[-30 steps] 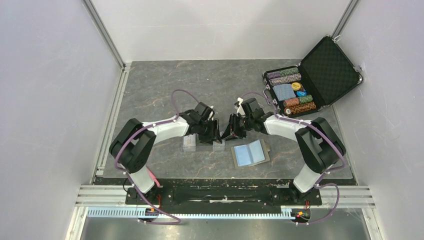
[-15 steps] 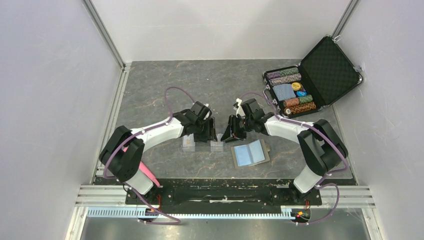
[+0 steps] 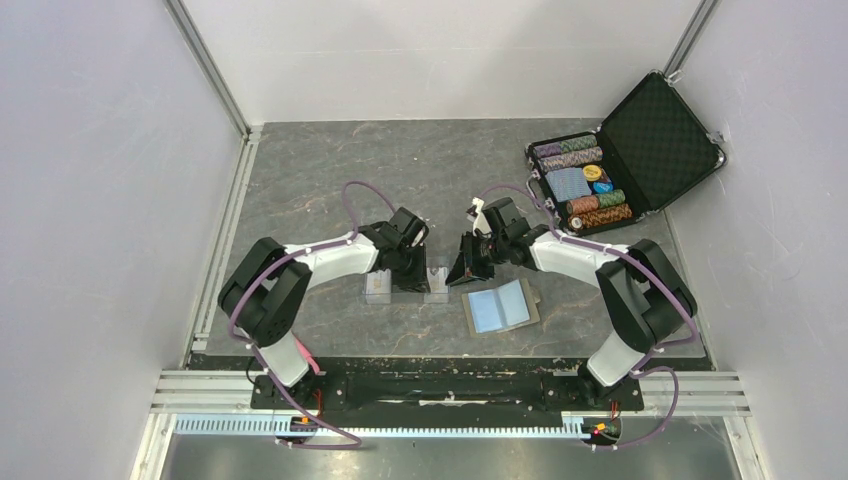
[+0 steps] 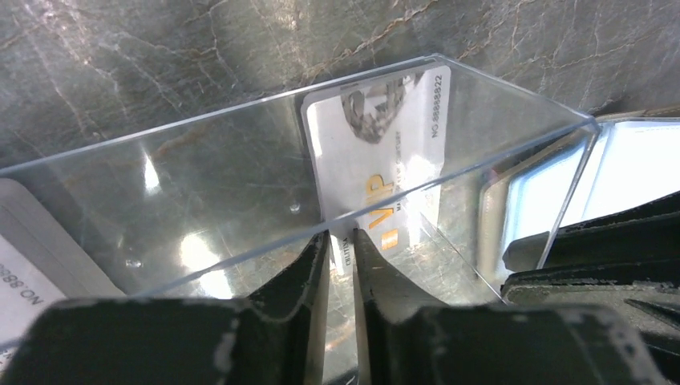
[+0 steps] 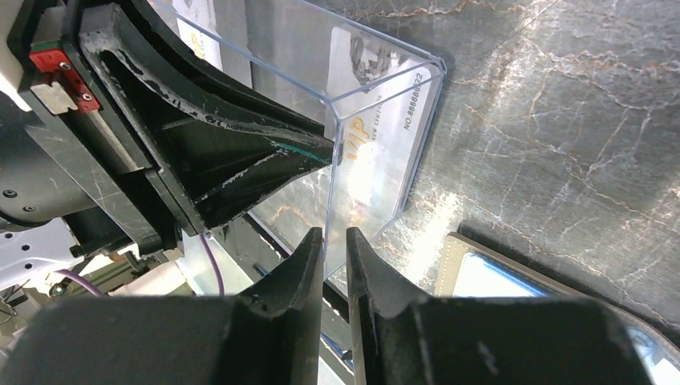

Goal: Put the credit cards into the card holder
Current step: Pick up the credit card from the storage box.

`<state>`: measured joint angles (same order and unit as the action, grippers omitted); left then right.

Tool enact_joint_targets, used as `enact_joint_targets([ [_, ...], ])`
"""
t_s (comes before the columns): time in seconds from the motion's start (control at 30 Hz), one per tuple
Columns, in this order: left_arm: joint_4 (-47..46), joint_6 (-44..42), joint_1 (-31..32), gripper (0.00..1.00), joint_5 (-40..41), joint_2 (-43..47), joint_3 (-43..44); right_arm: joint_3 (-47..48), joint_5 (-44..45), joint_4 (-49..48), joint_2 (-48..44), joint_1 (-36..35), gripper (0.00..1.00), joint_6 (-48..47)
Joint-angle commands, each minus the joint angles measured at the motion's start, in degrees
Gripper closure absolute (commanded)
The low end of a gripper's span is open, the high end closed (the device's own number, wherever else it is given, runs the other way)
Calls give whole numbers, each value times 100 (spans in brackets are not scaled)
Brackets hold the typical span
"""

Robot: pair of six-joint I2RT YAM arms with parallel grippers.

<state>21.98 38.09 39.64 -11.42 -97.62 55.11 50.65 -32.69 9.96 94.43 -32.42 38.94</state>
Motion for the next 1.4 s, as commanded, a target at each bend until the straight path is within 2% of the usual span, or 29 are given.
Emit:
enact_joint_targets([
  [0.0, -1, -206, 118, 80, -129, -246, 297, -60, -9, -8, -188, -27, 84, -131],
  [0.13, 410, -363, 282, 78, 131, -354, 613, -47, -23, -3, -182, -31, 84, -137],
  [0.3, 791, -472, 386, 58, 500, -307, 843, -53, -34, 0, -190, -22, 84, -146],
  [0.4, 782, -491, 409, 52, 560, -213, 818, -73, -27, 1, -215, -27, 84, -149],
  [0.93, 143, -551, 426, 47, 378, 279, 369, -134, -1, 6, -252, -27, 84, -186],
  [1.1, 404, -482, 422, 49, 677, 91, 511, -150, -1, 9, -242, -27, 84, -203],
  [1.37, 509, -413, 422, 52, 733, -282, 665, -159, -10, 12, -252, -27, 84, -213],
])
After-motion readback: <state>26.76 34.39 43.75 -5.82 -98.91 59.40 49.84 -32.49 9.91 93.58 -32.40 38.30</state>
